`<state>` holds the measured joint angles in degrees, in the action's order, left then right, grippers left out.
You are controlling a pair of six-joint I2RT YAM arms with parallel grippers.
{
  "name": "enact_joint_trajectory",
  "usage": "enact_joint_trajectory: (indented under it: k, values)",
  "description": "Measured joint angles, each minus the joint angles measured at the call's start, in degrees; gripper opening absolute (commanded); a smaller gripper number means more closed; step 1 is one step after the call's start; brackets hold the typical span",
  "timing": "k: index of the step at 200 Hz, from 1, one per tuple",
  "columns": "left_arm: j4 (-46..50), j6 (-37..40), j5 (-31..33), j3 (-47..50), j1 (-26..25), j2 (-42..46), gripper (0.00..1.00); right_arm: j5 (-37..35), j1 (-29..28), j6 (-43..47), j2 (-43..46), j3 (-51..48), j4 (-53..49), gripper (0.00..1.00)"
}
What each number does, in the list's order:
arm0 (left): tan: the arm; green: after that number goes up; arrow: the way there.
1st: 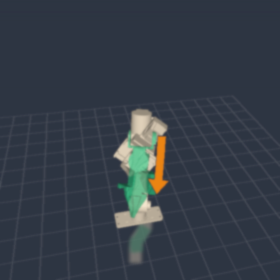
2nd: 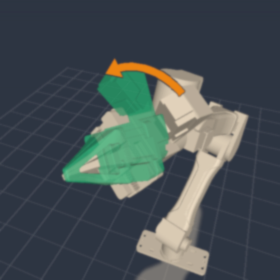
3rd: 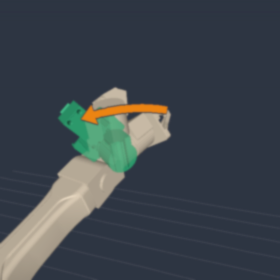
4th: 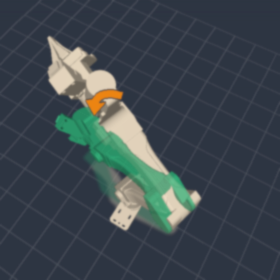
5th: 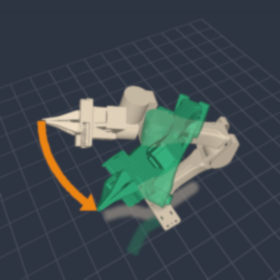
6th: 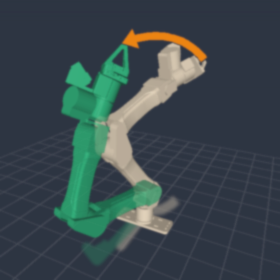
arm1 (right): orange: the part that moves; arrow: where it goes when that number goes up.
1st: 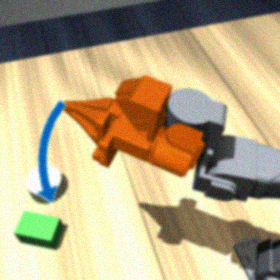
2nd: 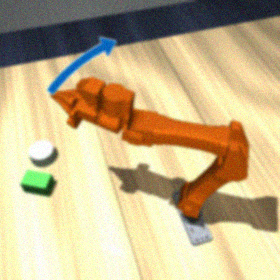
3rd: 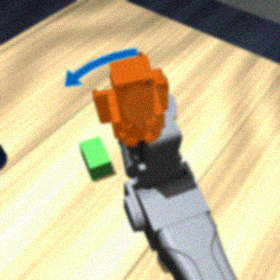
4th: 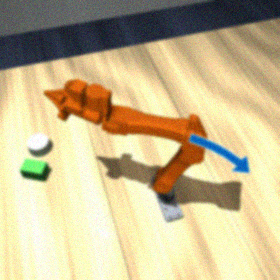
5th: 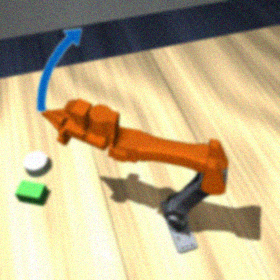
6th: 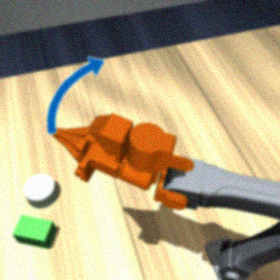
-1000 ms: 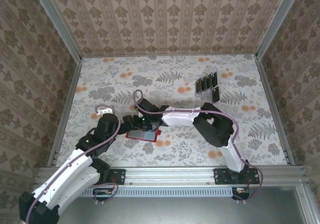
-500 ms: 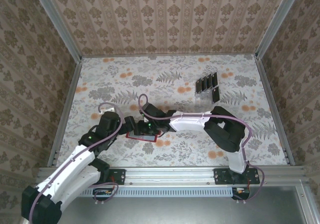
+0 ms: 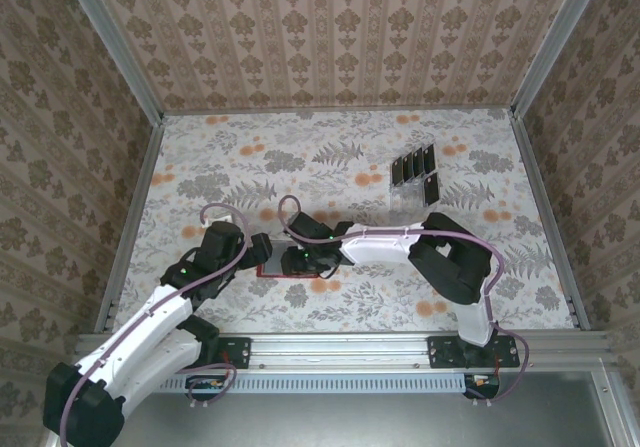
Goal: Put the credit cards into the card holder
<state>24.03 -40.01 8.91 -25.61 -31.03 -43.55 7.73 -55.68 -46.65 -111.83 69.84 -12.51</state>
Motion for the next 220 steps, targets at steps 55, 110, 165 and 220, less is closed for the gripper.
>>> enact_joint_trajectory:
  k: [55, 110, 165, 220]
  values:
    - [-0.1, 0.2, -0.2, 0.0, 0.0, -0.1, 1.00, -2.0, 3.8, 2.0, 1.0, -0.2, -2.8, 0.43]
    - [-1.7, 0.6, -1.3, 0.0, 0.0, -4.5, 1.00, -1.8, 6.0, 4.6, 9.7, -0.2, -6.6, 0.43]
    - [-4.7, -0.3, -1.9, 2.7, -0.9, -6.0, 1.00, -6.6, 20.1, 9.2, 21.3, 0.6, -14.4, 0.43]
    - [-10.5, -2.9, -3.1, 6.9, -3.3, -9.5, 1.00, -12.4, 32.6, 13.7, 25.4, -0.1, -20.3, 0.43]
